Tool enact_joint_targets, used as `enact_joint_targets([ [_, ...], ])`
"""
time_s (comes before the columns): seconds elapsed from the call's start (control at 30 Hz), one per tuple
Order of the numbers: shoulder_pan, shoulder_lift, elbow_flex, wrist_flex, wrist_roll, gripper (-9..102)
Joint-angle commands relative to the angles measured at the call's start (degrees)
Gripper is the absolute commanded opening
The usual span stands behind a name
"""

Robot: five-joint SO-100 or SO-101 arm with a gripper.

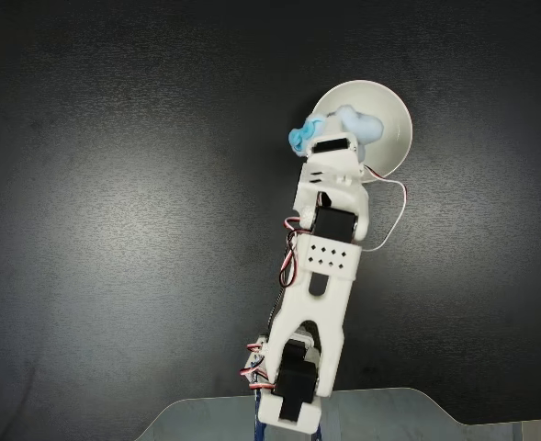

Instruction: Grasp a skyblue doll and put it in the white bowl.

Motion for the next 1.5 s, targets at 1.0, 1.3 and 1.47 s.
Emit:
enact_joint_targets([
  [1.0, 8.7, -13.1, -11.1, -8.3, 8.8, 11],
  [1.3, 8.6, -13.2, -11.1, -8.3, 8.8, 41],
  [1.47, 7.3, -13.3, -11.1, -8.2, 8.8, 50],
])
